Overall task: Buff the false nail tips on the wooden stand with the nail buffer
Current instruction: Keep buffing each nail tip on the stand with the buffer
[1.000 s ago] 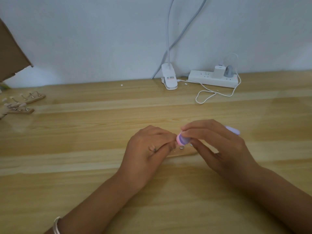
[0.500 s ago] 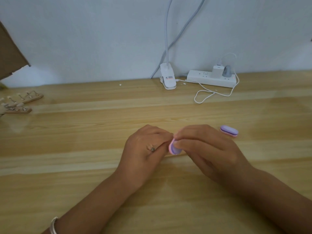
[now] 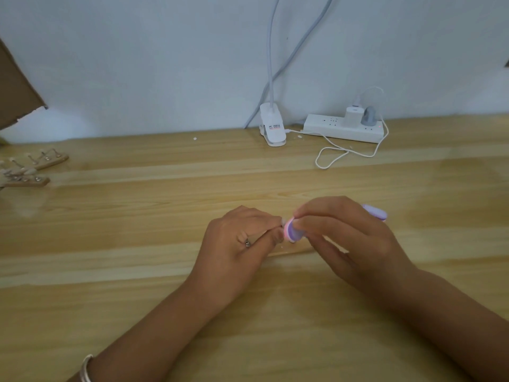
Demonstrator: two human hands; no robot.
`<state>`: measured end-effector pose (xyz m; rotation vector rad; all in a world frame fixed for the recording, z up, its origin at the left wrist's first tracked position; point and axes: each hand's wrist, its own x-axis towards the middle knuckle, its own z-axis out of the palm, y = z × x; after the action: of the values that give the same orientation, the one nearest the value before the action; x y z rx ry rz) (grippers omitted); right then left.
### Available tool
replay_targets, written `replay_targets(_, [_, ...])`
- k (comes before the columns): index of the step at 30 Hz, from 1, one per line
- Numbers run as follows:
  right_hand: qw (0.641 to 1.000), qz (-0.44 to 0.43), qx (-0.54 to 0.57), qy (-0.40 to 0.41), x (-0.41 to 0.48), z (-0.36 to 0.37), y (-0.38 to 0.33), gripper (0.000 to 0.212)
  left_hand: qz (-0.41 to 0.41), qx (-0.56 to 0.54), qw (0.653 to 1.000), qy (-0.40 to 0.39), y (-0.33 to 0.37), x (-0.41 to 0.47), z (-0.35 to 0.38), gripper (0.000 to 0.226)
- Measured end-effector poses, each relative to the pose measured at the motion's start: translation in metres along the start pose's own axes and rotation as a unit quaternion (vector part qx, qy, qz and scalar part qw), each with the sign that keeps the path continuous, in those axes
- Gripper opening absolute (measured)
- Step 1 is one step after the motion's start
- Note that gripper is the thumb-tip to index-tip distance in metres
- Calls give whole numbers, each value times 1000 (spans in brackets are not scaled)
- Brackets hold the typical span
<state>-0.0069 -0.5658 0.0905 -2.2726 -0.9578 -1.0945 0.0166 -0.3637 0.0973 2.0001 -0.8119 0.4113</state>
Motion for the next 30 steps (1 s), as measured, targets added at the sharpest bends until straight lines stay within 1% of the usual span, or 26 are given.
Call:
replay_targets(3, [1000, -26, 7, -11, 0, 3, -4, 17, 9, 0, 1000, 9, 0, 0, 0, 13])
replay_targets(7, [1000, 8, -9, 0, 2, -5, 7, 22, 20, 40, 999, 4, -1, 0, 0, 14])
replay_targets(9, [1000, -8, 0, -3, 2, -2, 3, 19, 31, 57, 998, -6, -2, 0, 1, 18])
replay_targets(12, [999, -32, 8, -20, 0, 4, -3, 20, 33, 71, 997, -7, -2, -1, 0, 24])
replay_targets(15, [1000, 1, -26, -17, 0, -3, 7, 19, 20, 64, 998, 3, -2, 0, 0, 13])
replay_targets(17, [1000, 12, -29, -5, 1, -3, 7, 19, 20, 67, 998, 5, -3, 0, 0, 13])
replay_targets(18, [1000, 3, -21, 1, 1, -1, 3, 15, 24, 65, 998, 1, -3, 0, 1, 13])
replay_targets(19, [1000, -9, -14, 6, 1, 3, -1, 16, 31, 58, 998, -2, -3, 0, 1, 15])
replay_targets(21, [999, -32, 0, 3, 0, 8, -8, 25, 34, 26, 999, -2, -2, 0, 1, 18])
replay_targets(22, [999, -34, 0, 1, 1, 7, -6, 26, 23, 8, 1000, -1, -2, 0, 0, 16])
replay_targets(25, [1000, -2, -17, 8, 2, -2, 6, 16, -20, -25, 999, 4, -2, -1, 1, 13])
replay_targets(27, [1000, 0, -15, 17, 1, -1, 4, 14, -29, -41, 999, -1, -1, -2, 2, 15])
replay_targets(28, [1000, -9, -10, 20, 1, 1, 0, 15, -28, -49, 998, -4, -1, -2, 2, 17])
replay_targets(30, [999, -35, -2, 19, 1, 7, -8, 23, -20, -63, 998, -4, 0, -1, 1, 20])
